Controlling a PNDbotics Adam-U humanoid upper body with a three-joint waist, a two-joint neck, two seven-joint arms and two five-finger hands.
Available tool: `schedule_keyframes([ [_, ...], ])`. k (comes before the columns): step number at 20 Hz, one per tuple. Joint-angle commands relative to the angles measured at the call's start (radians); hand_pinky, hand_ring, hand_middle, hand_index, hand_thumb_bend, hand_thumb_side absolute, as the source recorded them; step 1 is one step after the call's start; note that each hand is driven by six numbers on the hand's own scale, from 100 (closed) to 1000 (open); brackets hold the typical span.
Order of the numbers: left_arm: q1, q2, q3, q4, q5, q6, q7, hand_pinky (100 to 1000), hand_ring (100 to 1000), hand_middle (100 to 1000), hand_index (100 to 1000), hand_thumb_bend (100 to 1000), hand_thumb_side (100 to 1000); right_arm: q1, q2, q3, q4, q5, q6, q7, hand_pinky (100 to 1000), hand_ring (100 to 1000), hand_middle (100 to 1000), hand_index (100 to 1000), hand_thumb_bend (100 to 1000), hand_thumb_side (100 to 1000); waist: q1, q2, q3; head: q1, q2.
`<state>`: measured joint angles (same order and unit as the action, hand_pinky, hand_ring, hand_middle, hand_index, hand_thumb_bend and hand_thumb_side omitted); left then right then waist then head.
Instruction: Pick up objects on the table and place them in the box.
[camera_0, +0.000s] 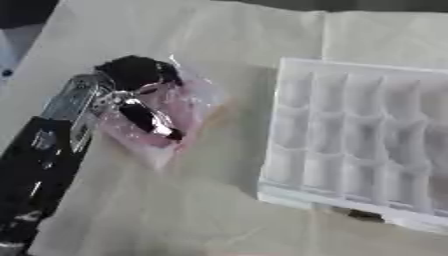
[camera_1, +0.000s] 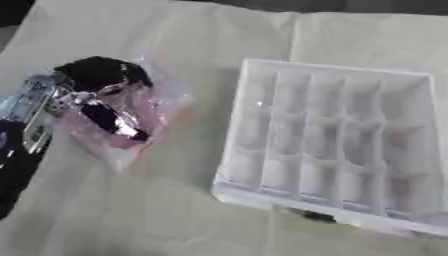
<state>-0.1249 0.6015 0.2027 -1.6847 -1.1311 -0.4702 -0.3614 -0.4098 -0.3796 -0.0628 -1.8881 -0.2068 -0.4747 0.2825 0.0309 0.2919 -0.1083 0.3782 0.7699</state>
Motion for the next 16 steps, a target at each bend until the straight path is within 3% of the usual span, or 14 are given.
schedule_keyframes([
  [1,0.022,-0.016,-0.013,0.034,0.034,-0.046,0.087,227,355,377,440,152,100,-0.005,-0.013,-0.011,-0.022,-0.004,0.003,-0.003,494,614,579,652,415,1000,-0.006,-0.005,-0.002,-0.003,0.0],
  [4,0.022,-0.017,-0.004,0.031,0.057,-0.069,0.158,153,315,338,403,121,100,-0.003,-0.012,-0.013,-0.024,-0.005,0.005,-0.006,493,613,578,651,415,995,-0.004,-0.007,-0.003,-0.003,0.0],
  [5,0.021,-0.017,0.0,0.027,0.061,-0.071,0.187,100,232,266,339,113,100,-0.001,-0.011,-0.013,-0.024,-0.005,0.006,-0.007,492,612,577,650,416,988,-0.003,-0.008,-0.002,-0.003,0.0],
  [9,0.022,-0.017,0.01,0.011,0.05,-0.07,0.304,100,100,153,236,212,100,0.002,-0.008,-0.014,-0.027,-0.006,0.011,-0.01,490,611,575,648,416,974,0.0,-0.012,-0.002,-0.004,0.0],
  [16,0.027,-0.019,0.017,0.012,0.033,-0.061,0.436,100,100,146,232,221,100,0.009,-0.004,-0.014,-0.03,-0.006,0.02,-0.011,489,607,569,645,417,961,0.003,-0.019,-0.001,-0.006,0.0],
])
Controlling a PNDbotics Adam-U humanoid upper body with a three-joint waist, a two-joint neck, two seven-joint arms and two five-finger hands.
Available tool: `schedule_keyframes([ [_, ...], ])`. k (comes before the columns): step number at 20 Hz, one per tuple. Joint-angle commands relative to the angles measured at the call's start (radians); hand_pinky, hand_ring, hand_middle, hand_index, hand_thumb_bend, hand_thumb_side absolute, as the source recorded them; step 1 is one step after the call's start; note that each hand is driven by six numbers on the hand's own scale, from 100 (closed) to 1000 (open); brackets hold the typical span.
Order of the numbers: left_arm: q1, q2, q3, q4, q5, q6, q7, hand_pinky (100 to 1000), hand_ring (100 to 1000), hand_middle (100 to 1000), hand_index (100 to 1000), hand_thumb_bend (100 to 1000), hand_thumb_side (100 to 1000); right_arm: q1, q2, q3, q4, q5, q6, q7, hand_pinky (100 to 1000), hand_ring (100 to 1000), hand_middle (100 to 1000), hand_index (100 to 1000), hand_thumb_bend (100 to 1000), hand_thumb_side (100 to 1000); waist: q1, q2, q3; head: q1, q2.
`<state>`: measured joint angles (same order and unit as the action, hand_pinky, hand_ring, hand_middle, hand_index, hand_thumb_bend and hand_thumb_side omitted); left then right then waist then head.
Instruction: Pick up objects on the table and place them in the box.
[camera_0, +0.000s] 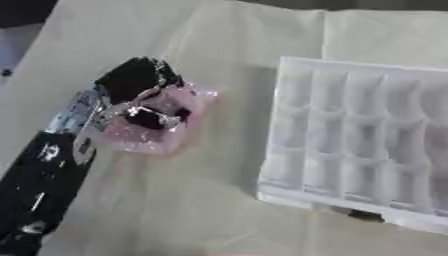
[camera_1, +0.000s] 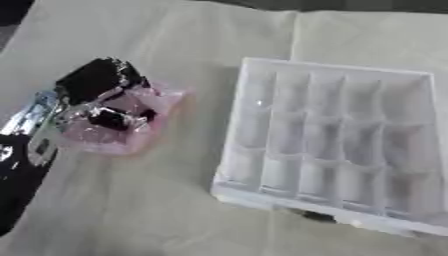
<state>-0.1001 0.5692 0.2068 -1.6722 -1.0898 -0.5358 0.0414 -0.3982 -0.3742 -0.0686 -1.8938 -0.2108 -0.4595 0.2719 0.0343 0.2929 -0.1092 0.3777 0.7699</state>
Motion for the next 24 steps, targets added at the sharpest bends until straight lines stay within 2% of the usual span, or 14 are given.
schedule_keyframes([
  [1,0.001,0.015,0.015,0.001,-0.008,0.006,0.041,100,100,143,230,225,100,-0.002,-0.009,-0.009,-0.025,-0.002,0.006,0.0,489,607,568,645,417,958,0.0,-0.02,0.001,-0.005,0.0],
  [7,0.0,0.036,0.028,-0.003,0.017,0.017,0.075,100,100,106,202,250,100,0.003,-0.009,-0.009,-0.025,0.0,0.012,-0.001,488,607,566,644,418,947,0.003,-0.024,0.006,-0.009,0.0],
  [12,0.004,0.109,0.045,-0.01,0.1,0.03,0.109,100,100,100,191,272,100,0.006,-0.014,-0.008,-0.024,0.003,0.014,0.001,489,606,565,644,418,938,0.011,-0.025,0.009,-0.023,0.0],
  [14,0.006,0.142,0.051,-0.012,0.134,0.032,0.121,100,100,100,184,302,100,0.007,-0.017,-0.006,-0.023,0.004,0.016,0.003,490,607,564,644,419,930,0.016,-0.026,0.012,-0.025,0.0],
  [18,0.0,0.19,0.057,-0.012,0.183,0.03,0.13,100,100,100,167,433,100,0.009,-0.021,-0.003,-0.022,0.005,0.018,0.008,490,607,563,644,419,924,0.022,-0.027,0.015,-0.026,0.0],
  [24,-0.013,0.23,0.068,0.004,0.232,0.029,0.14,100,100,100,165,465,100,0.01,-0.026,0.0,-0.02,0.004,0.019,0.014,492,607,560,644,420,914,0.029,-0.028,0.014,-0.026,0.0],
])
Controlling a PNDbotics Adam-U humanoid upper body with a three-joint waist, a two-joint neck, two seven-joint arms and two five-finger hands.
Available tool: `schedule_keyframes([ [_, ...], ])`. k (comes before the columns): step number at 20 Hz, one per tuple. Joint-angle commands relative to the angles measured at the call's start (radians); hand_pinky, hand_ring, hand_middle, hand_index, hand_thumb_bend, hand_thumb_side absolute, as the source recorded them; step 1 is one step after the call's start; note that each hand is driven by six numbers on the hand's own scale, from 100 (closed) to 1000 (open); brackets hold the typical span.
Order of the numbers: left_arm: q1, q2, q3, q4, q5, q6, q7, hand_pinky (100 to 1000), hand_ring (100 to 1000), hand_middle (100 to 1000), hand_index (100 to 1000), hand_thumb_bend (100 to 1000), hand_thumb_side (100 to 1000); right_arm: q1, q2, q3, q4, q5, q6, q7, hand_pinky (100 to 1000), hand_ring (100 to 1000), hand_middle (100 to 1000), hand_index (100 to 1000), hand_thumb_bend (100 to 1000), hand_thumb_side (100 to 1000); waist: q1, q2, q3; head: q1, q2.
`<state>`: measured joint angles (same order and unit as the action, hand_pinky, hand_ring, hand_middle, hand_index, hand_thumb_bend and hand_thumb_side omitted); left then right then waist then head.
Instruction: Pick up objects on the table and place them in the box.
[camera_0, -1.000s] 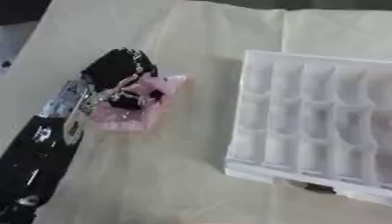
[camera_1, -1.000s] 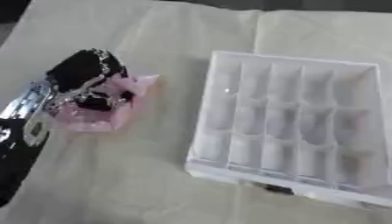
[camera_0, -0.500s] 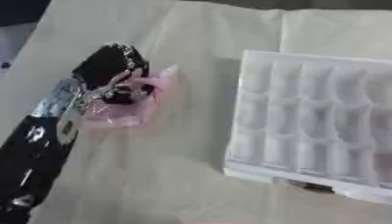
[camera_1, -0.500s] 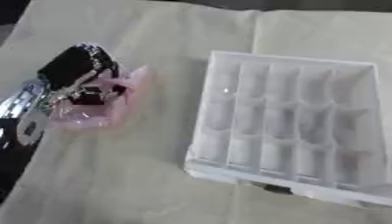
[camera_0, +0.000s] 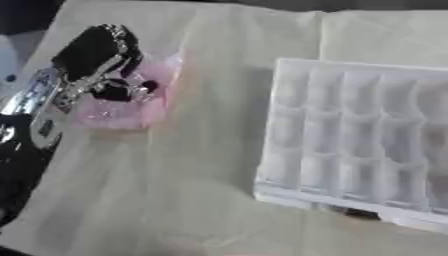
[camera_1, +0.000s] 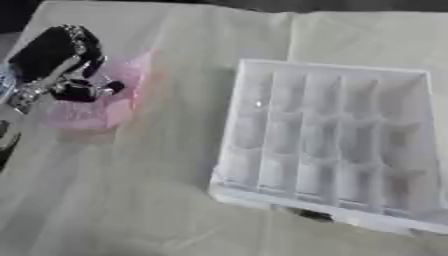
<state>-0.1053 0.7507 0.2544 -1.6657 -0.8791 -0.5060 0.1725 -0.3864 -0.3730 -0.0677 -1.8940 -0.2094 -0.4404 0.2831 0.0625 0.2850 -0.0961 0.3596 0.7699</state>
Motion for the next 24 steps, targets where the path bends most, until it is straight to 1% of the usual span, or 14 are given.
schedule_keyframes([
  [1,-0.009,0.052,0.022,-0.001,0.024,-0.002,0.011,100,100,100,165,467,100,-0.001,-0.027,-0.001,-0.02,0.003,0.0,0.004,492,607,560,644,420,915,0.002,-0.019,0.001,-0.008,0.0],
  [7,-0.021,0.065,0.04,-0.007,0.045,0.01,0.036,100,100,100,164,470,100,0.003,-0.028,-0.003,-0.02,0.004,0.002,0.005,492,607,558,644,421,895,0.006,-0.018,0.005,-0.004,0.0],
  [8,-0.021,0.065,0.042,-0.005,0.052,0.013,0.039,100,100,100,169,435,100,0.004,-0.028,-0.004,-0.021,0.005,0.003,0.005,492,607,558,643,422,893,0.008,-0.019,0.005,-0.004,0.0],
  [9,-0.02,0.065,0.043,-0.003,0.059,0.015,0.044,100,100,100,188,367,100,0.005,-0.028,-0.004,-0.021,0.005,0.004,0.005,492,607,558,643,422,891,0.009,-0.019,0.005,-0.003,0.0],
  [10,-0.019,0.061,0.045,0.001,0.072,0.017,0.058,100,100,142,241,332,100,0.007,-0.027,-0.004,-0.022,0.005,0.005,0.005,492,607,557,644,422,888,0.009,-0.019,0.005,-0.003,0.0],
  [11,-0.016,0.061,0.045,0.007,0.08,0.016,0.068,100,268,337,420,345,100,0.007,-0.027,-0.005,-0.022,0.005,0.006,0.006,493,607,557,644,422,888,0.01,-0.019,0.005,-0.003,0.0],
  [12,-0.009,0.061,0.037,0.02,0.074,0.009,0.051,215,498,574,675,479,393,0.007,-0.027,-0.004,-0.022,0.005,0.006,0.007,492,606,556,643,422,892,0.01,-0.019,0.004,-0.003,0.0],
  [13,-0.006,0.061,0.028,0.033,0.064,-0.004,0.013,483,679,754,847,544,626,0.007,-0.027,-0.004,-0.023,0.005,0.006,0.007,492,606,555,643,422,892,0.01,-0.019,0.002,-0.003,0.0],
  [14,-0.001,0.062,0.014,0.051,0.05,-0.025,-0.052,600,766,820,912,622,716,0.006,-0.027,-0.004,-0.023,0.005,0.006,0.007,492,606,555,643,422,894,0.01,-0.019,0.001,-0.001,0.0],
  [16,-0.003,0.063,0.005,0.075,0.052,-0.062,-0.175,731,849,873,956,746,764,0.006,-0.027,-0.005,-0.024,0.005,0.006,0.006,492,606,555,643,422,892,0.01,-0.018,0.0,0.0,0.0],
  [17,-0.005,0.061,0.004,0.085,0.068,-0.077,-0.229,746,859,880,962,759,772,0.006,-0.027,-0.005,-0.024,0.005,0.006,0.006,493,606,554,642,417,888,0.01,-0.018,-0.001,0.0,0.0],
  [18,-0.007,0.063,0.002,0.095,0.088,-0.089,-0.28,798,886,902,976,807,782,0.006,-0.027,-0.005,-0.024,0.005,0.006,0.007,493,606,554,642,422,892,0.01,-0.017,-0.001,0.0,0.0],
  [21,-0.016,0.065,0.004,0.12,0.146,-0.108,-0.395,833,910,921,989,864,774,0.006,-0.028,-0.005,-0.025,0.006,0.006,0.007,493,605,553,642,421,895,0.009,-0.016,-0.001,0.001,0.0],
  [24,-0.023,0.068,0.006,0.151,0.181,-0.107,-0.473,855,925,934,1000,893,752,0.005,-0.028,-0.004,-0.026,0.006,0.005,0.007,493,605,553,642,421,898,0.008,-0.013,-0.002,0.001,0.0],
])
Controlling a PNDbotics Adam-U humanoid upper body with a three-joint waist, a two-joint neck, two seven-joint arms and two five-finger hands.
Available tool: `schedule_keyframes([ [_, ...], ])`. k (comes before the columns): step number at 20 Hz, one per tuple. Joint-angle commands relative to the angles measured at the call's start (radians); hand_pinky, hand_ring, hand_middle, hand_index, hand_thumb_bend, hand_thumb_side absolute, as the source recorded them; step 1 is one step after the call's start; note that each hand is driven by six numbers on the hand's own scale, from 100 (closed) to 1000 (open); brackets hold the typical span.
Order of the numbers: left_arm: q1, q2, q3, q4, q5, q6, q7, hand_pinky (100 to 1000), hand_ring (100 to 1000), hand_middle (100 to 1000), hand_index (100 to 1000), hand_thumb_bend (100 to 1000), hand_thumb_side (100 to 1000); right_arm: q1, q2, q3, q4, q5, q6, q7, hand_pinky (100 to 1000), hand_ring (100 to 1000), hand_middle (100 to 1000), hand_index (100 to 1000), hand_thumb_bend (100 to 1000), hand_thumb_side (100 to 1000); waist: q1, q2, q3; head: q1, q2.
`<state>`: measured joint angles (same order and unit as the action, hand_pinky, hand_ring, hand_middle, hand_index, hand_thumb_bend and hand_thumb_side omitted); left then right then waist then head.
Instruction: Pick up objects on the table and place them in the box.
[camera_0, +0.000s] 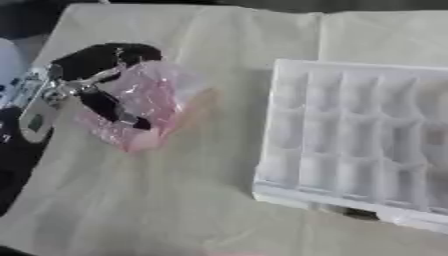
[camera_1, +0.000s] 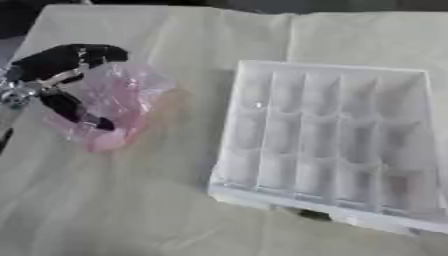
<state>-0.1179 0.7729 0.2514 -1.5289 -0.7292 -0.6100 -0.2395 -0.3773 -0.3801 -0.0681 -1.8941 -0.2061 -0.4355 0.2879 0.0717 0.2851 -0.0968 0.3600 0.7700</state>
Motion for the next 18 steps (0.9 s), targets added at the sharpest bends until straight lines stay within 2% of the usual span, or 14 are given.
schedule_keyframes([
  [1,-0.014,0.046,0.008,0.025,0.036,-0.001,-0.082,854,926,935,1000,891,753,-0.004,-0.022,-0.004,-0.026,0.002,-0.001,0.002,493,605,553,642,421,898,-0.002,-0.013,-0.001,0.001,0.0],
  [7,-0.025,0.052,0.006,0.086,0.039,0.007,-0.142,838,893,902,976,914,766,-0.007,-0.024,-0.004,-0.026,0.003,-0.004,0.003,494,605,552,642,421,904,-0.004,-0.006,-0.004,0.003,0.0],
  [15,-0.028,0.037,0.01,0.099,0.036,0.003,-0.13,802,856,872,951,920,771,-0.01,-0.029,-0.004,-0.027,0.005,-0.008,0.004,497,607,552,642,421,904,-0.003,0.008,-0.005,0.001,0.0],
  [17,-0.027,0.02,0.014,0.094,0.034,0.005,-0.122,782,852,870,953,920,764,-0.01,-0.029,-0.004,-0.028,0.006,-0.009,0.005,497,608,553,642,421,901,-0.002,0.011,-0.006,0.0,0.0],
  [18,-0.026,0.009,0.016,0.091,0.029,0.009,-0.12,751,851,880,981,946,738,-0.01,-0.03,-0.004,-0.028,0.006,-0.009,0.005,498,608,553,642,421,898,-0.002,0.013,-0.007,-0.001,0.0],
])
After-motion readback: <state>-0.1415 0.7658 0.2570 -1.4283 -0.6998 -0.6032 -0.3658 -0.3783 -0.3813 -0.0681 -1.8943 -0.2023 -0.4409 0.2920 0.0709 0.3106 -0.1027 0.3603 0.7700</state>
